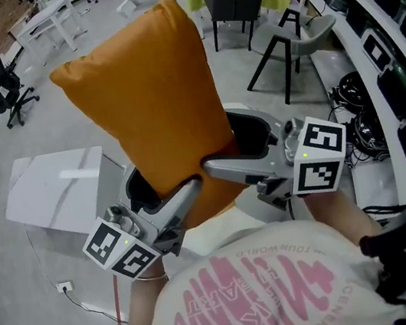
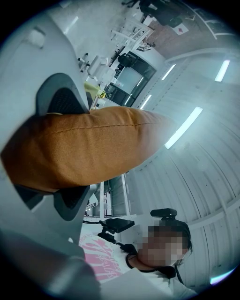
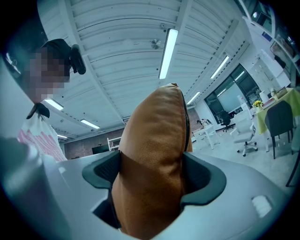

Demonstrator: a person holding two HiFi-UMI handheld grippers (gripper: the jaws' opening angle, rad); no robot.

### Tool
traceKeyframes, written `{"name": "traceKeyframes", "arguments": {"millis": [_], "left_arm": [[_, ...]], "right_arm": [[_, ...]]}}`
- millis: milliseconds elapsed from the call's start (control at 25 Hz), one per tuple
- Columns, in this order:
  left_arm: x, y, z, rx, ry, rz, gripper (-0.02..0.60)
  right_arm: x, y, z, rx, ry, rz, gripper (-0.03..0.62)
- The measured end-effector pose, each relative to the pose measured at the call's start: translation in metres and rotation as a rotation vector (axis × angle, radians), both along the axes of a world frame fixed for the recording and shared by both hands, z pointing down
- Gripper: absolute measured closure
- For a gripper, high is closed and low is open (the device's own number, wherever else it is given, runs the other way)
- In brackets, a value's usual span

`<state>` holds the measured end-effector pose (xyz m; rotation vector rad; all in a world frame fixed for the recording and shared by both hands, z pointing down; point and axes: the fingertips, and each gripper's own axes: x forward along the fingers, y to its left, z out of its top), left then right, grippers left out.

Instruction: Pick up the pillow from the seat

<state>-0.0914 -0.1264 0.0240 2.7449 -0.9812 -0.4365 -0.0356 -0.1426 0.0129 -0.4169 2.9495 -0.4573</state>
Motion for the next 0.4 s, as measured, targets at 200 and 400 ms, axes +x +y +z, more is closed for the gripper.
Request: {"name": "traceKeyframes", "arguments": {"millis": [200,400], "left_arm": [[0.0013,-0.0014,0.0022,-0.003,-0.001,0.006,0.120],[0.0006,-0.0014,-0.0004,-0.003,-0.001,0.008,0.120]], "right_arm": [[0.0013,-0.0012,0.0021,-0.004,0.001,0.007,0.189],[0.0007,-0.0011,-0.0001,-0.005,0.001,0.009,0.189]]}}
